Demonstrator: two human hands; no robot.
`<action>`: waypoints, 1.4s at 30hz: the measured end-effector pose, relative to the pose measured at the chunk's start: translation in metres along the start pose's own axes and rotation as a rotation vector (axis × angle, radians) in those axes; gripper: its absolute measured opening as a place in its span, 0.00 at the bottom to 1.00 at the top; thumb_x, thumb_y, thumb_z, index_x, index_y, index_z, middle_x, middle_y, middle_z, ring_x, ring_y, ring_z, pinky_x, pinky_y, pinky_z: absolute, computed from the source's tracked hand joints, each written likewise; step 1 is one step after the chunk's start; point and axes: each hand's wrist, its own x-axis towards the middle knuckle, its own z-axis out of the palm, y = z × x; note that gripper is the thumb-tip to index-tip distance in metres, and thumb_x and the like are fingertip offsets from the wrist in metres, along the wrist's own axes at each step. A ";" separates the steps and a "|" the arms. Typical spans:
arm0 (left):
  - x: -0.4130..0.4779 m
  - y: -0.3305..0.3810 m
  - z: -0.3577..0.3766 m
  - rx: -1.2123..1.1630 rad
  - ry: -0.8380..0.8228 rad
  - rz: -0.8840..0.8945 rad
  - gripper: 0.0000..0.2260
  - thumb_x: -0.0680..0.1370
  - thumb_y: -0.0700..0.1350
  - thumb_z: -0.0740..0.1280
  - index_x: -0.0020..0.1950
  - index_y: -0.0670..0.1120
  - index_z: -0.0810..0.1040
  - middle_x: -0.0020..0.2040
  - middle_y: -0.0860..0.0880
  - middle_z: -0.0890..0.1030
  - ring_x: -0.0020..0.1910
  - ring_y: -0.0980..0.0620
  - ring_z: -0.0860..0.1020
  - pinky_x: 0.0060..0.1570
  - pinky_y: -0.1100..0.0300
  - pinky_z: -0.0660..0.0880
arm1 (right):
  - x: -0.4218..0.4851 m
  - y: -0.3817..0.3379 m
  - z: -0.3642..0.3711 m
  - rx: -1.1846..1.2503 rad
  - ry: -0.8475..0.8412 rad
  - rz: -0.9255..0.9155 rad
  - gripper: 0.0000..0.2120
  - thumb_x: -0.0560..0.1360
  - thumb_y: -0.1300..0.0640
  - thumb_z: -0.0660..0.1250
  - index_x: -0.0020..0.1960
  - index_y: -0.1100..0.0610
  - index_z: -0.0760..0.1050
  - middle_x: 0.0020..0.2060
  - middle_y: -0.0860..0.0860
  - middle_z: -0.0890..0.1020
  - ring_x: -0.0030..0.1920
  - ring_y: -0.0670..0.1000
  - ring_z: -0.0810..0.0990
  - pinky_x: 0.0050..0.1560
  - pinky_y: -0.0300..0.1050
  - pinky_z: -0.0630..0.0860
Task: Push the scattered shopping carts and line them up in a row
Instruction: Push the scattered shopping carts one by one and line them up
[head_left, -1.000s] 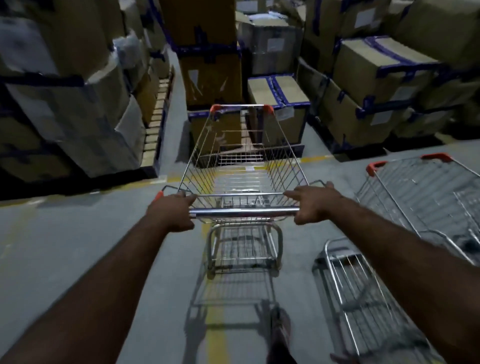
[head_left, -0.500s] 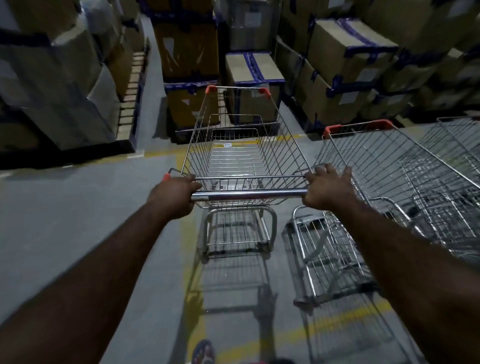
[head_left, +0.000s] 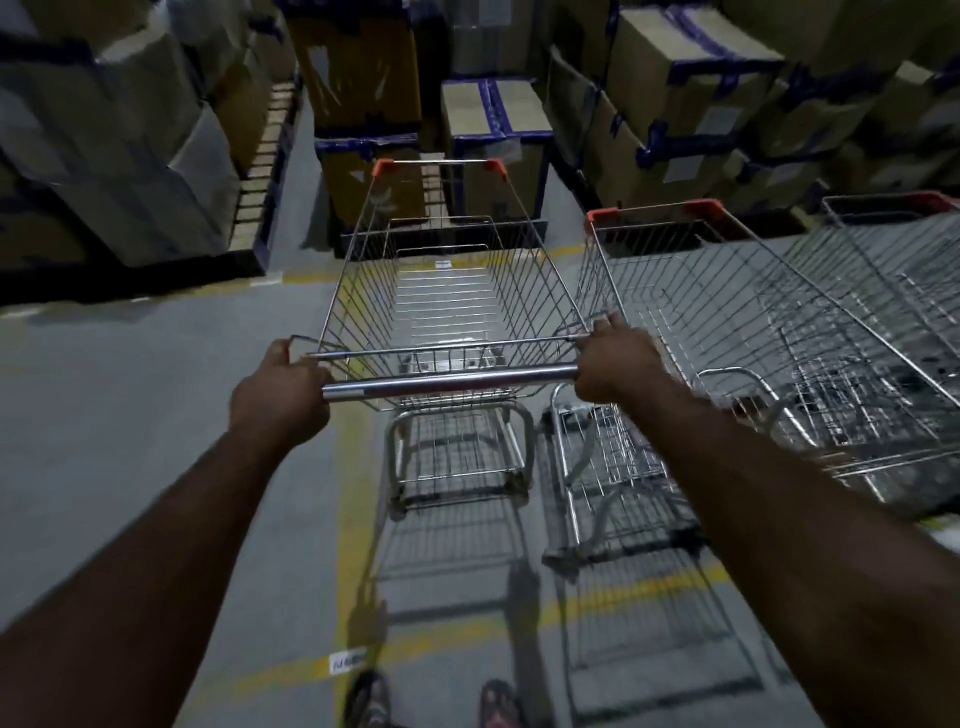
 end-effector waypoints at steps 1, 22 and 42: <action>-0.006 0.000 0.001 0.000 0.003 0.000 0.15 0.79 0.44 0.65 0.63 0.55 0.81 0.74 0.44 0.69 0.74 0.44 0.67 0.59 0.44 0.77 | -0.008 0.001 0.003 0.005 0.009 -0.001 0.31 0.75 0.46 0.65 0.76 0.54 0.68 0.79 0.59 0.62 0.80 0.61 0.55 0.73 0.62 0.63; -0.141 -0.004 0.014 0.019 0.032 0.011 0.13 0.79 0.44 0.64 0.61 0.54 0.81 0.75 0.43 0.67 0.71 0.44 0.72 0.59 0.48 0.75 | -0.141 0.001 0.043 -0.011 0.034 0.002 0.34 0.74 0.39 0.66 0.76 0.55 0.69 0.78 0.60 0.63 0.79 0.62 0.56 0.73 0.61 0.62; -0.281 -0.020 0.029 0.052 -0.030 0.017 0.15 0.79 0.43 0.63 0.63 0.54 0.80 0.72 0.44 0.72 0.79 0.48 0.60 0.59 0.49 0.76 | -0.266 0.003 0.089 -0.078 0.152 -0.100 0.28 0.76 0.43 0.63 0.74 0.50 0.70 0.78 0.57 0.64 0.79 0.59 0.57 0.76 0.69 0.45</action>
